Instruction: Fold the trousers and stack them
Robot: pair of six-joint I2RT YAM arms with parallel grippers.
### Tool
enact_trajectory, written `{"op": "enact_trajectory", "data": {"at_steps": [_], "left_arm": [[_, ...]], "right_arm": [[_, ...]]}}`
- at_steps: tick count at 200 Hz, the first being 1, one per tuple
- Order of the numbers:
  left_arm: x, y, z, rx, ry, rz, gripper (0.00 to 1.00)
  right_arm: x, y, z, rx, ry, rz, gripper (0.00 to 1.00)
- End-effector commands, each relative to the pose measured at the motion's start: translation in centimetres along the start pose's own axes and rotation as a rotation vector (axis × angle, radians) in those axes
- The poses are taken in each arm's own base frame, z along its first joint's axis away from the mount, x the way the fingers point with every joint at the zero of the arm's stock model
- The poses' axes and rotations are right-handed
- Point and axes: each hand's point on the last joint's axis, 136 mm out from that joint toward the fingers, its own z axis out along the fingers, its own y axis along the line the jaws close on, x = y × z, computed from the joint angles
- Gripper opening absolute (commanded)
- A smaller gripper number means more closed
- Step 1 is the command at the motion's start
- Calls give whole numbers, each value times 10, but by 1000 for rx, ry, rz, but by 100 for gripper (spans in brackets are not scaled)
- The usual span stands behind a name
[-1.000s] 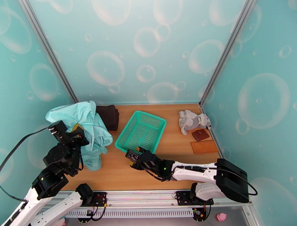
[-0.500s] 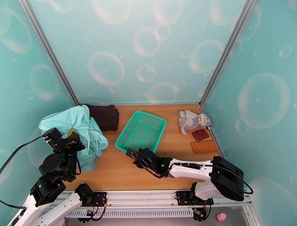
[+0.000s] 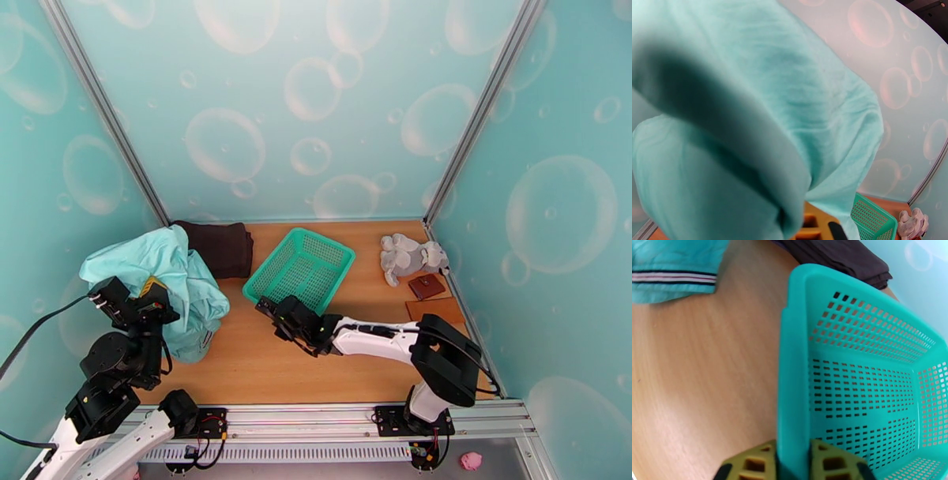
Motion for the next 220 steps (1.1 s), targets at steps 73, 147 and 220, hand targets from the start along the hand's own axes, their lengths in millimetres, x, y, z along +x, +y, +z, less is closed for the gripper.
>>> {"op": "enact_trajectory", "data": {"at_steps": [73, 147, 220], "left_arm": [[-13, -5, 4, 71, -52, -133, 0], [-11, -8, 5, 85, -52, -134, 0], [-5, -17, 9, 120, -32, -118, 0]], "right_arm": [[-38, -131, 92, 354, 112, 552, 0], [-61, -190, 132, 402, 64, 756, 0], [-90, -204, 148, 266, -86, 848, 7]]}}
